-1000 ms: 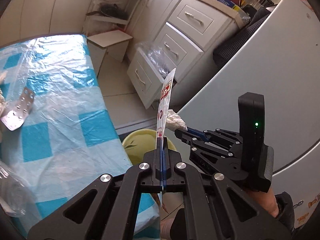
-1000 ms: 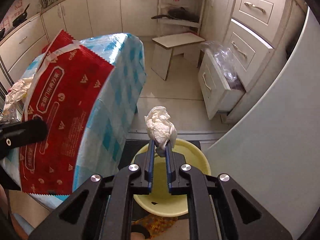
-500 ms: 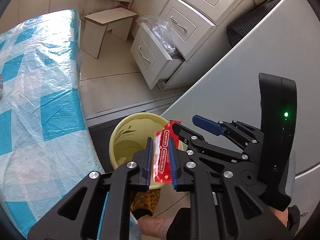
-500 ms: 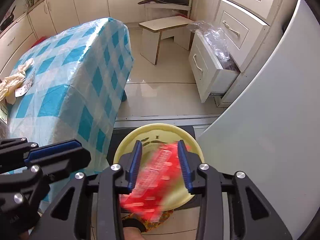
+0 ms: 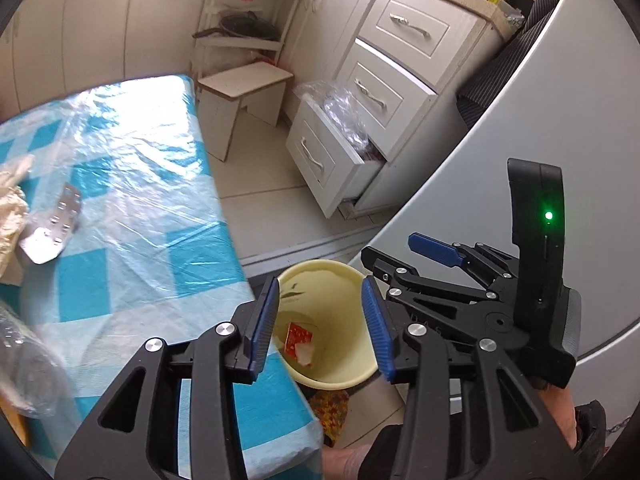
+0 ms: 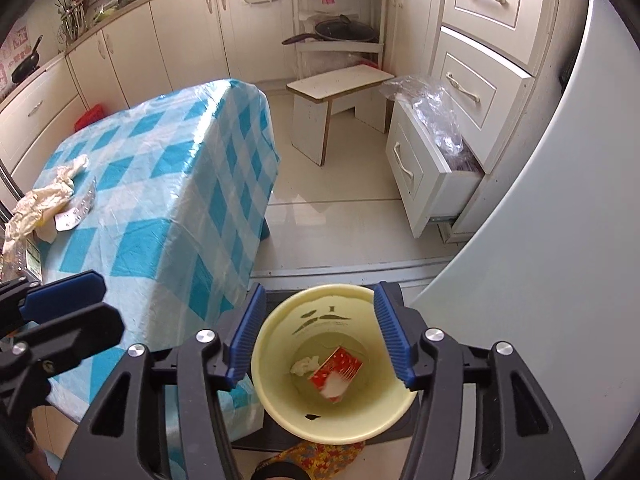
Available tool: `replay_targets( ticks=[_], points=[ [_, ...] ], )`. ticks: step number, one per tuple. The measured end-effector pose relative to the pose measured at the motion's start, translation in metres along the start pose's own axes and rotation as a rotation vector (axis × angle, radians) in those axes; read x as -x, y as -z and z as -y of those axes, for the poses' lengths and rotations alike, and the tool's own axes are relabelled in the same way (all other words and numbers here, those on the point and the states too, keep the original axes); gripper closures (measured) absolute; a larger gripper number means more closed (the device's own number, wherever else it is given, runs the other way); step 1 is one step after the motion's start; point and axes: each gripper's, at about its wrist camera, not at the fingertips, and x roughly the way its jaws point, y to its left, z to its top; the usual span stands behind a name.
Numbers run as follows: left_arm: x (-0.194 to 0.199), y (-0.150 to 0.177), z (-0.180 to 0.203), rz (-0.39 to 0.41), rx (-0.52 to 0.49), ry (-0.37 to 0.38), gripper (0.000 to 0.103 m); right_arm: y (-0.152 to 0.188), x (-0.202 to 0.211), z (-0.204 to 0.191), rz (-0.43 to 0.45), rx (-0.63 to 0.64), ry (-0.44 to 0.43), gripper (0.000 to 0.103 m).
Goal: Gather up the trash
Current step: 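Move the left gripper back over the crumpled beige paper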
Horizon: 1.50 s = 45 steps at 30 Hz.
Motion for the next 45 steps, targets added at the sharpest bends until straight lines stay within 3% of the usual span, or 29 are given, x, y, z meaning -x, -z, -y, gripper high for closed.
replay_targets(
  ticks=[13,22,29,35,38,43,45],
  points=[
    [0.071,-0.010,-0.048,0.140,0.043,-0.120,0.057,-0.023,0.025,-0.040,0.163,0.037,-0.107,0.044],
    [0.134,0.000,-0.117,0.216,0.114,-0.260,0.056,-0.031,0.042,-0.088,0.254,0.129,-0.239,0.040],
    [0.179,0.015,-0.194,0.244,0.214,-0.399,0.055,-0.029,0.044,-0.149,0.258,0.272,-0.356,0.039],
    [0.194,0.023,-0.230,0.242,0.243,-0.446,0.055,-0.030,0.039,-0.189,0.234,0.344,-0.405,0.039],
    [0.185,0.017,-0.235,0.214,0.209,-0.444,0.054,-0.032,0.028,-0.200,0.199,0.335,-0.376,0.037],
    [0.147,-0.008,-0.228,0.121,0.043,-0.441,0.045,-0.041,0.003,-0.200,0.123,0.253,-0.366,0.037],
    [0.134,-0.020,-0.227,0.098,-0.005,-0.436,0.036,-0.045,-0.009,-0.199,0.090,0.222,-0.347,0.037]
  ],
)
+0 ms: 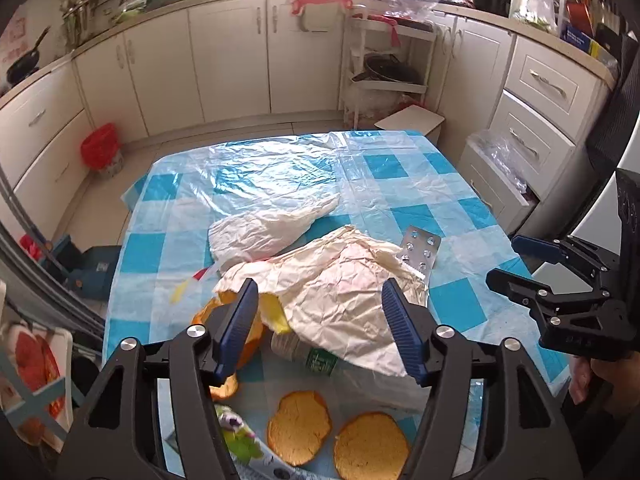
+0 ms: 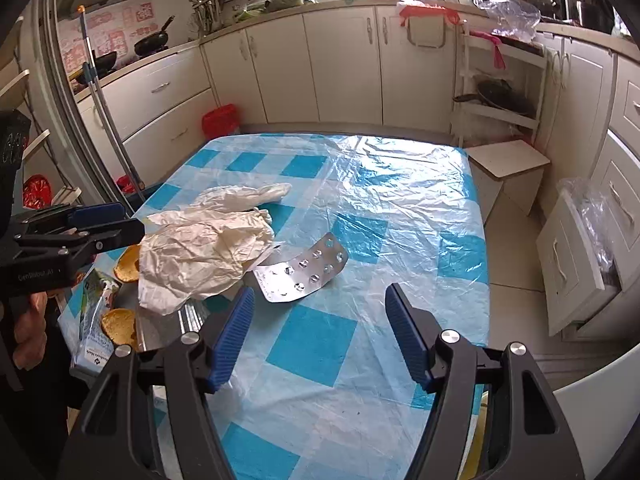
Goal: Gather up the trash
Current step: 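Move the left gripper back over the crumpled beige paper, then close the left gripper on the crumpled beige paper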
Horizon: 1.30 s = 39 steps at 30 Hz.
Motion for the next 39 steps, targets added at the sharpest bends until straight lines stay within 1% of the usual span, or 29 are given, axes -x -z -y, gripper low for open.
replay_targets(
  ticks=[1,3,5,8,10,11,12,13,14,15,16,17,18,19,20,21,22,25,28,35,37,39],
  points=[
    [-0.005,-0.005,0.003,-0.003,-0.027,0.003,0.034,0.000,-0.006,0.004,-0.015,-0.023,0.005,0.037],
    [-0.015,-0.013,0.011,-0.013,-0.083,0.007,0.026,-0.002,-0.018,0.013,-0.042,-0.080,-0.003,0.037],
    [-0.024,-0.018,0.016,-0.030,-0.124,0.011,0.023,-0.004,-0.030,0.018,-0.059,-0.119,0.002,0.037],
    [-0.039,-0.020,0.019,-0.059,-0.159,0.010,0.023,-0.009,-0.049,0.023,-0.085,-0.157,0.010,0.037],
    [-0.045,-0.019,0.016,-0.074,-0.145,0.030,0.025,-0.012,-0.059,0.023,-0.096,-0.172,0.006,0.037],
    [-0.048,-0.019,0.013,-0.084,-0.130,0.046,0.036,-0.013,-0.062,0.023,-0.097,-0.173,0.009,0.037],
    [-0.052,-0.018,0.011,-0.099,-0.119,0.058,0.051,-0.015,-0.065,0.023,-0.095,-0.175,0.006,0.037],
    [-0.056,-0.017,0.009,-0.116,-0.110,0.069,0.060,-0.017,-0.067,0.022,-0.094,-0.176,0.003,0.037],
    [-0.061,-0.016,0.008,-0.130,-0.108,0.074,0.079,-0.019,-0.070,0.021,-0.094,-0.174,0.002,0.038],
    [-0.064,-0.015,0.008,-0.141,-0.109,0.077,0.086,-0.021,-0.074,0.019,-0.096,-0.171,0.000,0.040],
    [-0.066,-0.014,0.008,-0.141,-0.111,0.083,0.087,-0.023,-0.078,0.017,-0.102,-0.169,-0.002,0.046],
    [-0.066,-0.014,0.009,-0.137,-0.114,0.089,0.090,-0.025,-0.080,0.015,-0.100,-0.160,0.002,0.047],
    [-0.064,-0.015,0.009,-0.130,-0.115,0.096,0.094,-0.026,-0.083,0.013,-0.106,-0.151,-0.003,0.056],
    [-0.061,-0.017,0.008,-0.117,-0.109,0.103,0.095,-0.027,-0.085,0.011,-0.113,-0.143,-0.004,0.065],
    [-0.058,-0.019,0.006,-0.107,-0.098,0.112,0.098,-0.028,-0.086,0.010,-0.120,-0.143,-0.014,0.073],
    [-0.055,-0.022,0.002,-0.096,-0.078,0.123,0.099,-0.028,-0.087,0.009,-0.125,-0.143,-0.021,0.086],
    [-0.052,-0.025,-0.003,-0.085,-0.054,0.135,0.099,-0.029,-0.087,0.008,-0.123,-0.143,-0.026,0.089],
    [-0.045,-0.032,-0.019,-0.058,0.018,0.174,0.099,-0.030,-0.081,0.009,-0.106,-0.141,-0.035,0.094],
    [-0.037,-0.035,-0.028,-0.026,0.070,0.209,0.099,-0.032,-0.071,0.010,-0.081,-0.141,-0.038,0.095],
    [-0.017,-0.037,-0.036,0.070,0.125,0.230,0.099,-0.033,-0.051,0.015,-0.028,-0.143,-0.047,0.098],
    [-0.013,-0.037,-0.038,0.086,0.138,0.231,0.099,-0.034,-0.049,0.017,-0.024,-0.145,-0.060,0.098],
    [-0.011,-0.036,-0.040,0.095,0.154,0.236,0.099,-0.033,-0.055,0.017,-0.048,-0.152,-0.070,0.097]
  ],
)
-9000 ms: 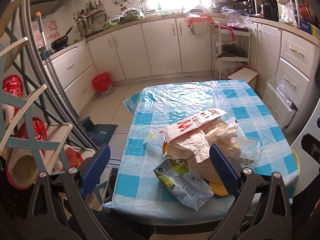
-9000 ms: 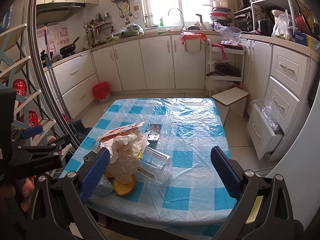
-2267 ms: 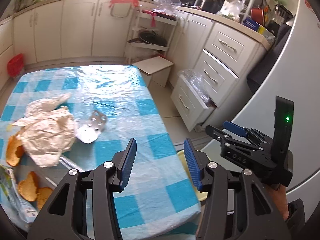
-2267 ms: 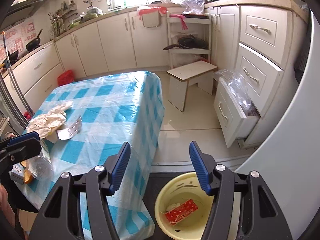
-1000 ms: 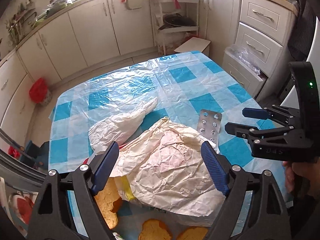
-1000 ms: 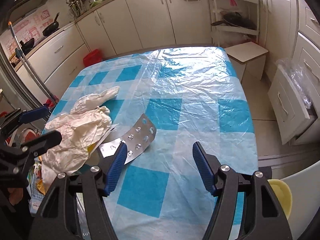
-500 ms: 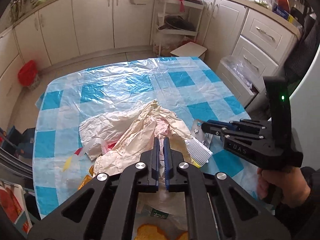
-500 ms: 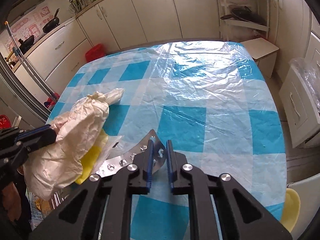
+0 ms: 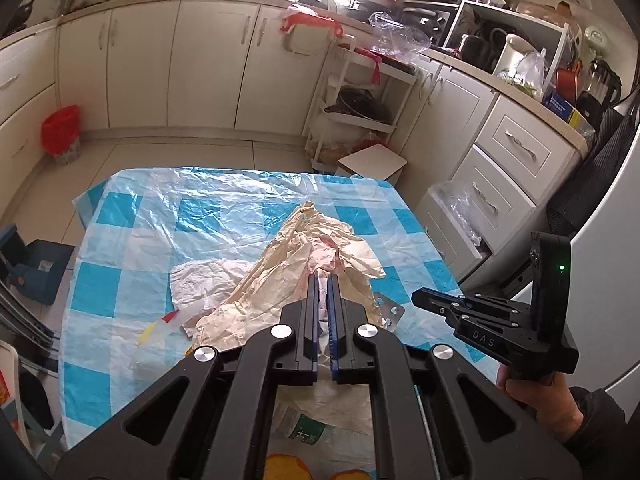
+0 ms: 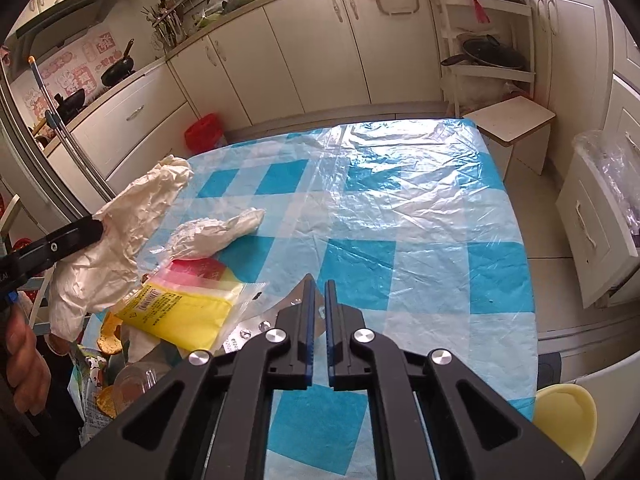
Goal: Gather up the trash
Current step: 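Carry the beige paper to the yellow bucket and open the left gripper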
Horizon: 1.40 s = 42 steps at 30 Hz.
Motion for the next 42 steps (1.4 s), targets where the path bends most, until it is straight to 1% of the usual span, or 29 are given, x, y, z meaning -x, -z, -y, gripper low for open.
replay_targets(
  ticks=[1,2,3,4,7,9,10,12,16,21,30,37,42],
  points=[
    [0.001,0.000,-0.001,0.004,0.005,-0.001,0.099,0.001,-0.004,0.001,-0.014,-0.007,0.003,0.091],
    [0.003,0.001,-0.002,0.007,0.010,-0.001,0.099,0.002,-0.008,0.003,-0.018,-0.017,0.008,0.083],
    [0.004,0.001,-0.002,0.009,0.013,0.001,0.099,0.003,-0.011,0.004,-0.017,-0.023,0.012,0.061],
    [0.004,0.001,-0.003,0.010,0.015,0.002,0.099,0.004,-0.013,0.004,-0.022,-0.024,0.018,0.056],
    [0.006,0.002,-0.004,0.012,0.016,0.006,0.099,0.006,-0.025,0.002,-0.052,-0.018,0.034,0.056],
    [0.006,0.002,-0.003,0.015,0.013,0.008,0.099,0.007,-0.029,-0.005,-0.055,0.013,0.048,0.058],
    [0.007,0.002,-0.004,0.016,0.011,0.008,0.099,0.007,-0.031,-0.008,-0.068,0.030,0.043,0.071],
    [0.008,0.001,-0.003,0.021,0.010,0.008,0.099,0.010,-0.032,-0.014,-0.071,0.049,0.027,0.090],
    [0.010,0.001,-0.002,0.028,0.008,0.008,0.099,0.011,-0.018,-0.026,-0.042,0.091,0.006,0.099],
    [0.012,0.003,0.001,0.042,0.004,0.009,0.099,0.011,0.012,-0.028,0.022,0.127,0.037,0.099],
    [0.024,0.011,0.022,0.081,-0.035,0.037,0.099,0.018,0.064,-0.009,0.101,0.122,0.105,0.099],
    [0.042,0.012,0.050,0.123,-0.072,0.089,0.099,0.027,0.093,0.003,0.139,0.147,0.186,0.099],
    [0.047,0.014,0.080,0.127,-0.105,0.139,0.099,0.034,0.111,0.022,0.158,0.130,0.229,0.099]
  ],
)
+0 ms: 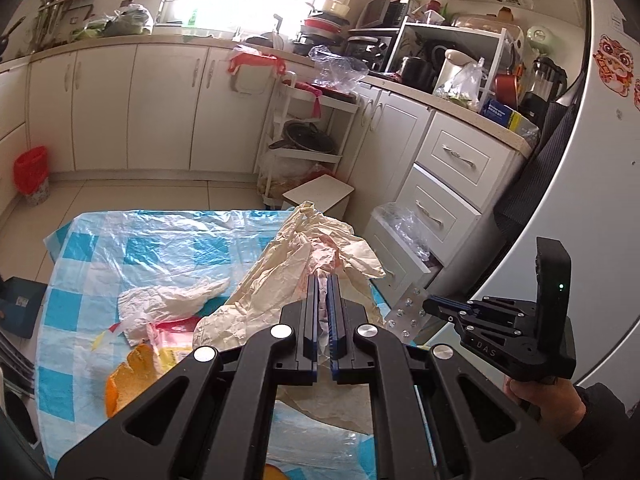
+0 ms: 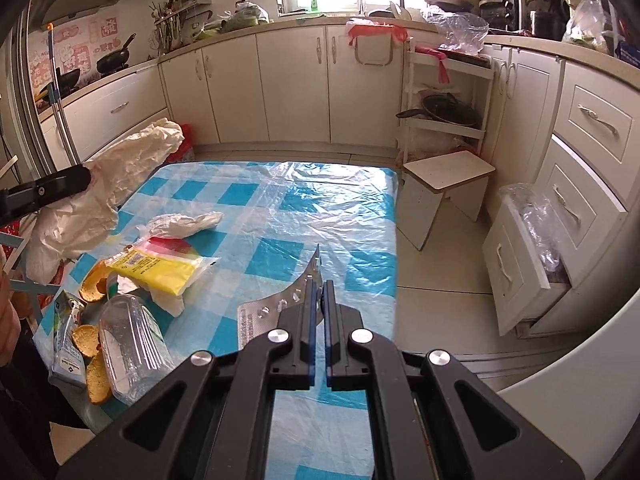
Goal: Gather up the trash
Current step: 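Carry the beige paper to the yellow bucket and open the left gripper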
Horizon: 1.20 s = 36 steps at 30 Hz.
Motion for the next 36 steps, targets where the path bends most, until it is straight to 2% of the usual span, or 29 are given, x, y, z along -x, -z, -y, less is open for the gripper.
replay_targets(
  ticks=[8,15,25,32,36],
  points=[
    [-0.019,0.016,0.056,-0.041,-0.028,0.086,0.099,0.017,0.025,0.042,0.012,-0.052,0.078,0.099],
    [-0.042,0.033,0.099,-0.082,-0.007,0.165,0.099,0.030,0.041,0.067,-0.001,-0.069,0.147,0.099],
    [-0.090,0.066,0.166,-0.185,0.030,0.280,0.099,0.062,0.049,0.112,-0.089,-0.138,0.239,0.099],
    [-0.131,0.094,0.201,-0.275,0.040,0.299,0.099,0.081,0.035,0.133,-0.175,-0.167,0.268,0.099],
    [-0.157,0.106,0.217,-0.319,0.034,0.277,0.099,0.088,0.028,0.144,-0.208,-0.199,0.279,0.099]
  ],
)
